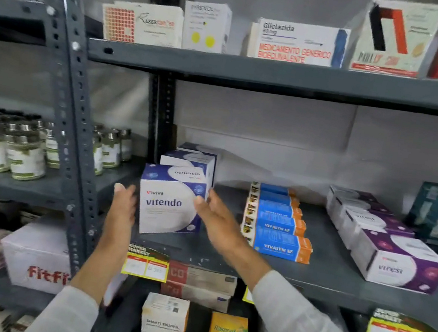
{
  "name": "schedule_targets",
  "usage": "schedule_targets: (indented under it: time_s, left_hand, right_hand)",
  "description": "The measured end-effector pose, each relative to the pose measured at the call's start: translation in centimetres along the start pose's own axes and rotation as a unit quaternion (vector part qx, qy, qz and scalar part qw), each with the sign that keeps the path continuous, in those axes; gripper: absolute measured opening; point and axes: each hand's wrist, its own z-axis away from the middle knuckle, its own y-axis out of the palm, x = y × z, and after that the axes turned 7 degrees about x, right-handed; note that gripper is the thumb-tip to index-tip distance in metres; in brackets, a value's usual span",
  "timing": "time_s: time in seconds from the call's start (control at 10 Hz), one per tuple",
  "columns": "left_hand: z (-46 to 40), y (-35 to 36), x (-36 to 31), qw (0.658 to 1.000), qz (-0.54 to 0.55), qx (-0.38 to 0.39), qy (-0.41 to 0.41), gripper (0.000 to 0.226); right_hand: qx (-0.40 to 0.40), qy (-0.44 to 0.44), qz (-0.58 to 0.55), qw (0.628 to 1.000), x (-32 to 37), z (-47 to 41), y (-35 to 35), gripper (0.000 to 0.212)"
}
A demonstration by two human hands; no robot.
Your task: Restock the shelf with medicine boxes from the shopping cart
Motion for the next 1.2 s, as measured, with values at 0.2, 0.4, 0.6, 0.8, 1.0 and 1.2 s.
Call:
schedule_targets:
  time_s: [0.2, 0.4, 0.6, 0.8, 1.0, 1.2]
  left_hand:
    - [-2.9, -1.3, 0.7, 0.997, -0.039, 0.043, -0.04, 0.066]
    - [-6.0, -3.2, 1.4, 0.993, 0.002, 0.08, -0.081, 0.081]
    - [-6.3, -3.5, 1.5, 0.99, -0.01, 0.11, -0.084, 0.083]
    - [-6.3, -3.8, 2.0, 0.992, -0.012, 0.104, -0.073, 0.083]
    - [-6.1, -3.5, 2.5, 0.994, -0.002, 0.096, -0.055, 0.078]
    - [-5.7, -3.5, 3.0, 0.998, 0.043, -0.038, -0.014, 0.068]
  right_hand:
    - [0.011, 0.034, 0.01, 0.999, -1.2, -1.6, 3.0, 0.1]
    - [-0.006, 0.04, 0.028, 0.999, -2.2, -1.7, 4.4, 0.105]
    - [-0.008, 0.036, 0.048, 0.998, -2.0, -1.8, 3.9, 0.099]
    - [-0.006, 0.037, 0.041, 0.998, -2.2, -1.7, 4.1, 0.1]
    - [0.0, 0.027, 0.048, 0.998, -2.5, -1.6, 4.1, 0.102]
    - [-0.028, 0.008, 0.009, 1.0, -0.8, 0.4, 3.2, 0.095]
